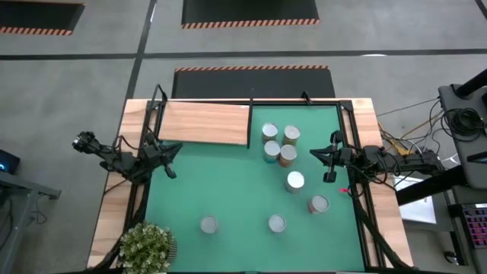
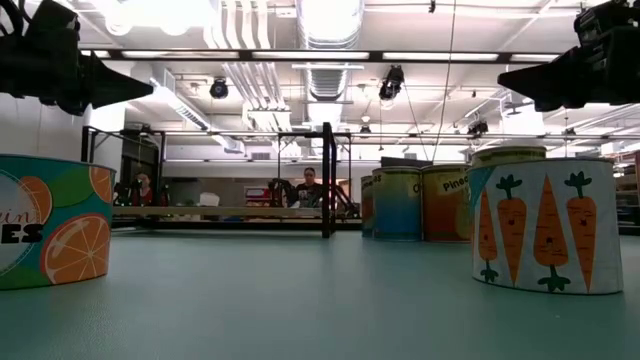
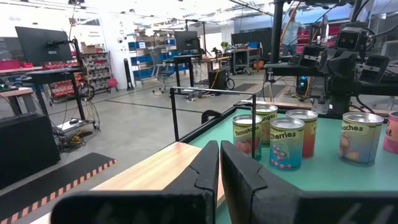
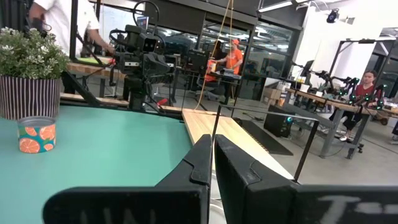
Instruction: Pick and place cans onto a shelf
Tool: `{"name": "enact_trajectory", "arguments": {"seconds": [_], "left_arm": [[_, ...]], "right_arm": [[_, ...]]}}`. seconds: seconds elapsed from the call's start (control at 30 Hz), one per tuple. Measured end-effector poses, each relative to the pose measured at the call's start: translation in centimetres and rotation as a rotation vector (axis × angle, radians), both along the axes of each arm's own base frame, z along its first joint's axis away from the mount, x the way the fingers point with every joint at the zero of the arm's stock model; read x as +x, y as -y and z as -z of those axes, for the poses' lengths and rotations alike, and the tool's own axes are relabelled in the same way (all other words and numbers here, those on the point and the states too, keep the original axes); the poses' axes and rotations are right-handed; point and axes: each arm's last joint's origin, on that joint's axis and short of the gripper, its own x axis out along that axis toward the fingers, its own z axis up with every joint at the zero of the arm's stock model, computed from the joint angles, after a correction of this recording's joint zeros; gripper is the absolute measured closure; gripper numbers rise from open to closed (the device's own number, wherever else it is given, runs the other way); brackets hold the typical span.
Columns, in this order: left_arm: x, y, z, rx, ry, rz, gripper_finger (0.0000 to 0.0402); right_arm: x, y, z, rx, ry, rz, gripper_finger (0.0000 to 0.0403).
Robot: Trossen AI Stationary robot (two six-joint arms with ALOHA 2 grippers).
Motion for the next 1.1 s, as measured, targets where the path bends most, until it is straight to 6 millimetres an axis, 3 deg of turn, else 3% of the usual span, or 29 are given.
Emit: {"name": "enact_trajectory", "arguments": {"seconds": [0.33,0.63,0.73,1.03,1.1], "left_arm": [[0.0,0.0,0.0,0.000,0.000,0.000,0.0402],[0.0,0.0,0.0,0.000,0.000,0.000,0.0402],[0.0,0.0,0.0,0.000,0.000,0.000,0.0402],[0.0,0.0,0.0,0.000,0.000,0.000,0.0402],[0.0,0.0,-0.1,-0.071,0.057,0.005,0.0402]], "right_arm": [[0.0,0.0,0.0,0.017,0.004,-0.006,0.0394],[-0.2,0.0,-1.4,0.456,0.232,-0.087,0.0394],[-0.4,0.0,-2.1,0.444,0.299,-0.100,0.0394],[-1.2,0.1,-3.8,0.194,0.453,-0.060,0.0394],[-1.3,0.1,-4.0,0.155,0.453,-0.048,0.0394]]}}
